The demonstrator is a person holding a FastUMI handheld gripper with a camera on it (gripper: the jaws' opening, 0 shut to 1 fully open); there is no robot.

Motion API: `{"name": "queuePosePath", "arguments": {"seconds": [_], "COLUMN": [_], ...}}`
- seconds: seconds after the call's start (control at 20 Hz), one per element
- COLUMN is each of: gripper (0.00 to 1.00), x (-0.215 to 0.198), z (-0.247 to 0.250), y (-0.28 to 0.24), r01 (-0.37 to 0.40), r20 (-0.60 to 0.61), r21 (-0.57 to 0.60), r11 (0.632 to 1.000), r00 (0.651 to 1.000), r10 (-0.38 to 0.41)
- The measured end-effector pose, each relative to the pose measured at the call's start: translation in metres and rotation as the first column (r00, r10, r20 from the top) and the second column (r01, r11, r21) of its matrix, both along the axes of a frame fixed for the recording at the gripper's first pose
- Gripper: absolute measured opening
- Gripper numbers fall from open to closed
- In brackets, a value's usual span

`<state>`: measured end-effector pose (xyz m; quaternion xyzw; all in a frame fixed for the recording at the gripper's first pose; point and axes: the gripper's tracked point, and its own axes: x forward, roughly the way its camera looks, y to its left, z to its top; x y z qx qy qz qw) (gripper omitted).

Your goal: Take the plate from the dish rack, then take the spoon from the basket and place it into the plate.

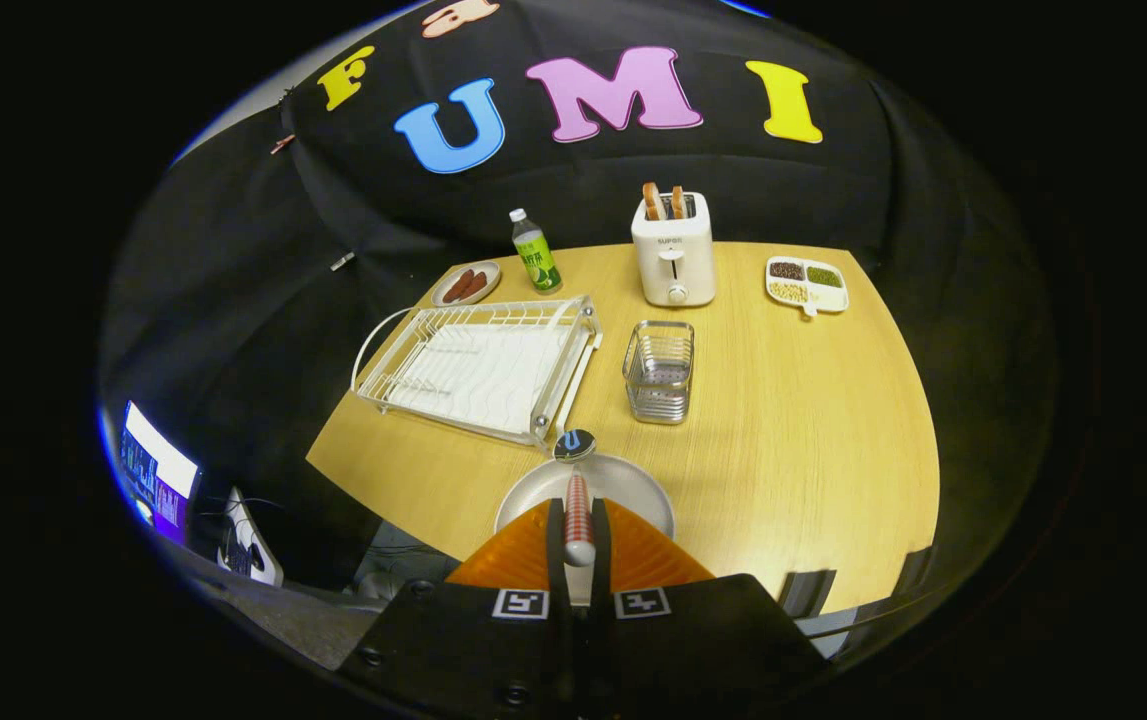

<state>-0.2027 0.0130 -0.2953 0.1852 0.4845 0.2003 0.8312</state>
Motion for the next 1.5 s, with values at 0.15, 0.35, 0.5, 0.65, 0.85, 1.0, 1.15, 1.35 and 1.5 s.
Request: {"name": "queuePosePath", "arguments": {"seconds": [0.15,0.35,0.5,0.65,0.85,1.0,1.15,1.35,1.5], "gripper": [0.09,0.09,0.09,0.09,0.09,0.09,0.09,0.13,0.17], "x": [-0.017,-0.028,-0.029,-0.025,-0.019,-0.017,-0.020,-0.029,-0.037], "z": [-0.025,-0.055,-0.066,-0.075,-0.084,-0.085,-0.088,-0.098,-0.110], "y": [0.007,0.022,0.031,0.036,0.040,0.044,0.045,0.042,0.037], "r01": [0.005,-0.019,-0.017,-0.015,-0.012,-0.009,-0.009,-0.023,-0.036], "r20": [-0.054,-0.088,-0.098,-0.092,-0.080,-0.081,-0.098,-0.122,-0.148], "r21": [0.007,0.000,0.011,0.001,-0.013,0.004,0.014,-0.012,-0.052], "r11": [1.000,1.000,1.000,1.000,1.000,1.000,1.000,1.000,0.998], "r00": [0.999,0.996,0.995,0.996,0.997,0.997,0.995,0.992,0.989], "r10": [-0.005,0.019,0.018,0.015,0.011,0.009,0.011,0.021,0.028]}}
